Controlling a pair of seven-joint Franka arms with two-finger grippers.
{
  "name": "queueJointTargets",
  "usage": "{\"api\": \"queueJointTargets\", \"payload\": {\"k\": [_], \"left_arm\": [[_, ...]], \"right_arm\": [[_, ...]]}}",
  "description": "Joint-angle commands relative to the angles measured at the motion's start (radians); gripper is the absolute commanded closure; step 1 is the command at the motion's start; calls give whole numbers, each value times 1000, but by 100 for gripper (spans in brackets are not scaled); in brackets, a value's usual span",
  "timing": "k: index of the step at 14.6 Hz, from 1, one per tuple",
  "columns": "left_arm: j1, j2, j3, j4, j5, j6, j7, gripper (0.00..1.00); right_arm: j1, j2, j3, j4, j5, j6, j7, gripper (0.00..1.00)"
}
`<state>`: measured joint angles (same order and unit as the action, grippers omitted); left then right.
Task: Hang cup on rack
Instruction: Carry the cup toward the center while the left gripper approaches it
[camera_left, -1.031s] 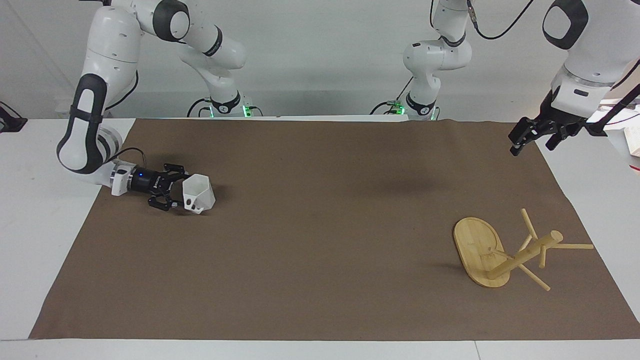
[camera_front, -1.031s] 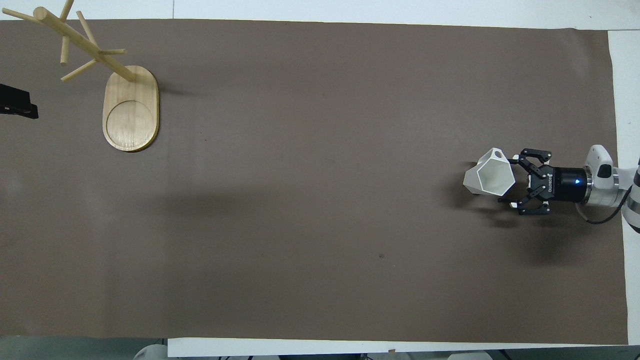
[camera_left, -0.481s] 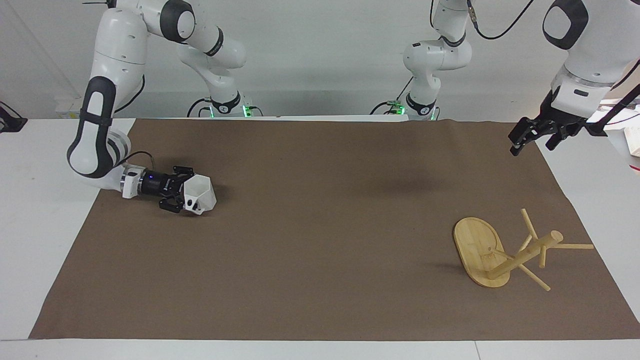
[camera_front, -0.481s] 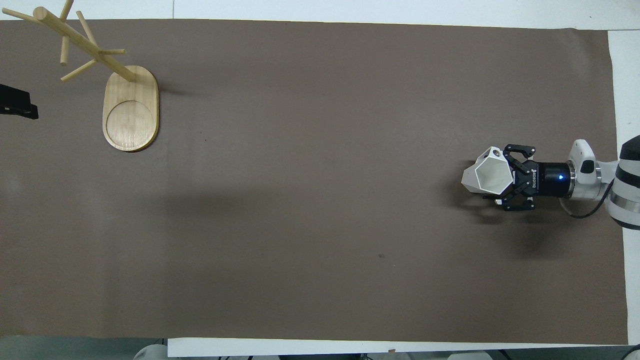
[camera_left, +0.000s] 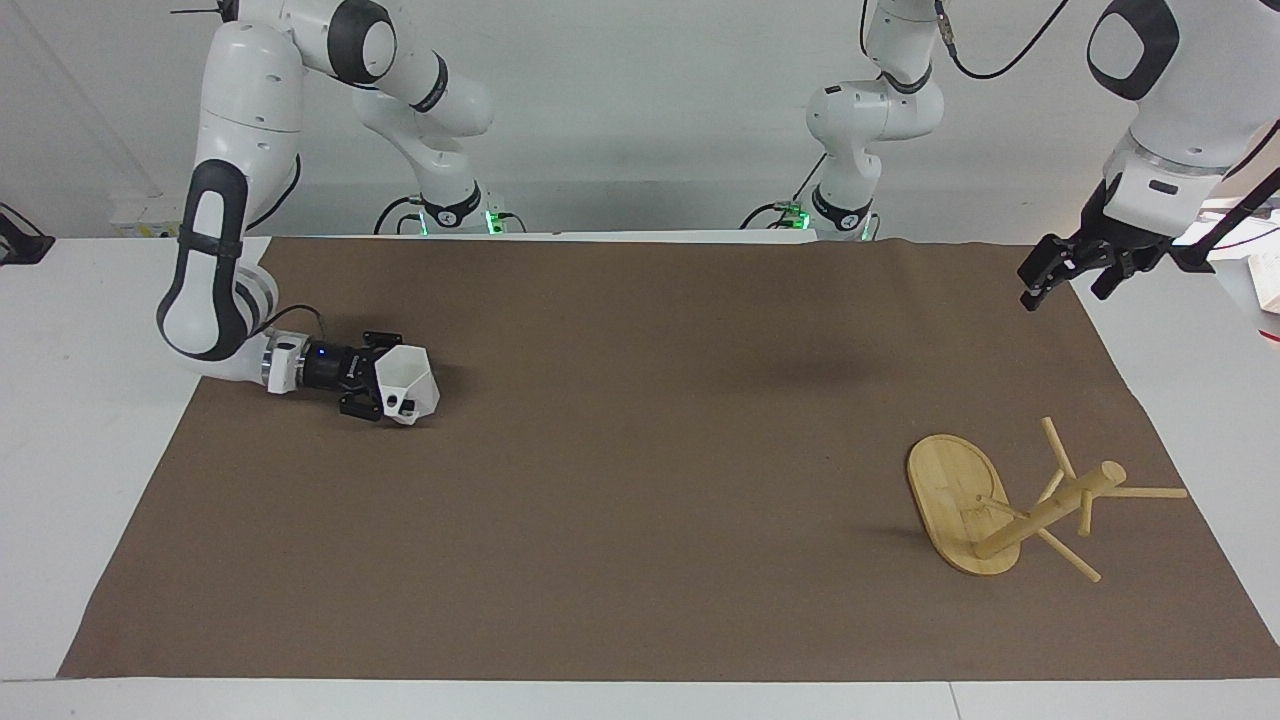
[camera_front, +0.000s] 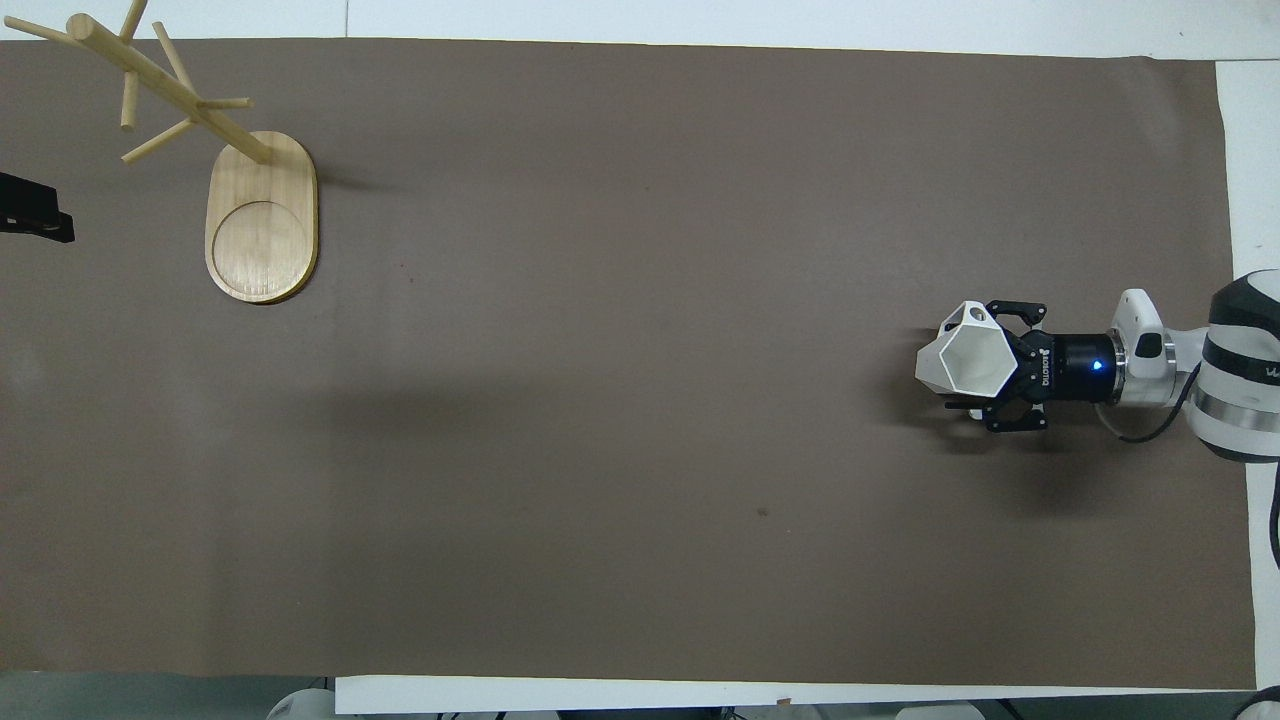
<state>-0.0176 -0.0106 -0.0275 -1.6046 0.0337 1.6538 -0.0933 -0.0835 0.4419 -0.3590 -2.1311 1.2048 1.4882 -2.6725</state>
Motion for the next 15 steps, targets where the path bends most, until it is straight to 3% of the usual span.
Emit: {"api": "queueJointTargets", "payload": {"k": [1,2,3,6,9,12,15], "left_arm": [[4,-20,1,-24,8,-9,3,0],[5,-20,1,-24,8,-9,0,0],[4,-20,0,-26,8,-3,-5,0],[-43,-43,-11,-87,-9,59,-25,0],[-201,-81,-9,-204,-17,217,-206,0],[-326,-36,-11,-201,-29,303,-405,0],[-434,32,-11,-149,-80,389,-540,0]], "right_arm": [[36,-6,3,-3,29,1,-12,76],[44,-11,6,14,29,7,15,85],[54,-18,29,26,29,29,48,87],[125,-69,90,52,64,87,190,87],[243,-75,110,106,185,196,345,87],[346,-75,146,160,272,344,453,87],[407,-75,241,169,380,516,477,87]]}}
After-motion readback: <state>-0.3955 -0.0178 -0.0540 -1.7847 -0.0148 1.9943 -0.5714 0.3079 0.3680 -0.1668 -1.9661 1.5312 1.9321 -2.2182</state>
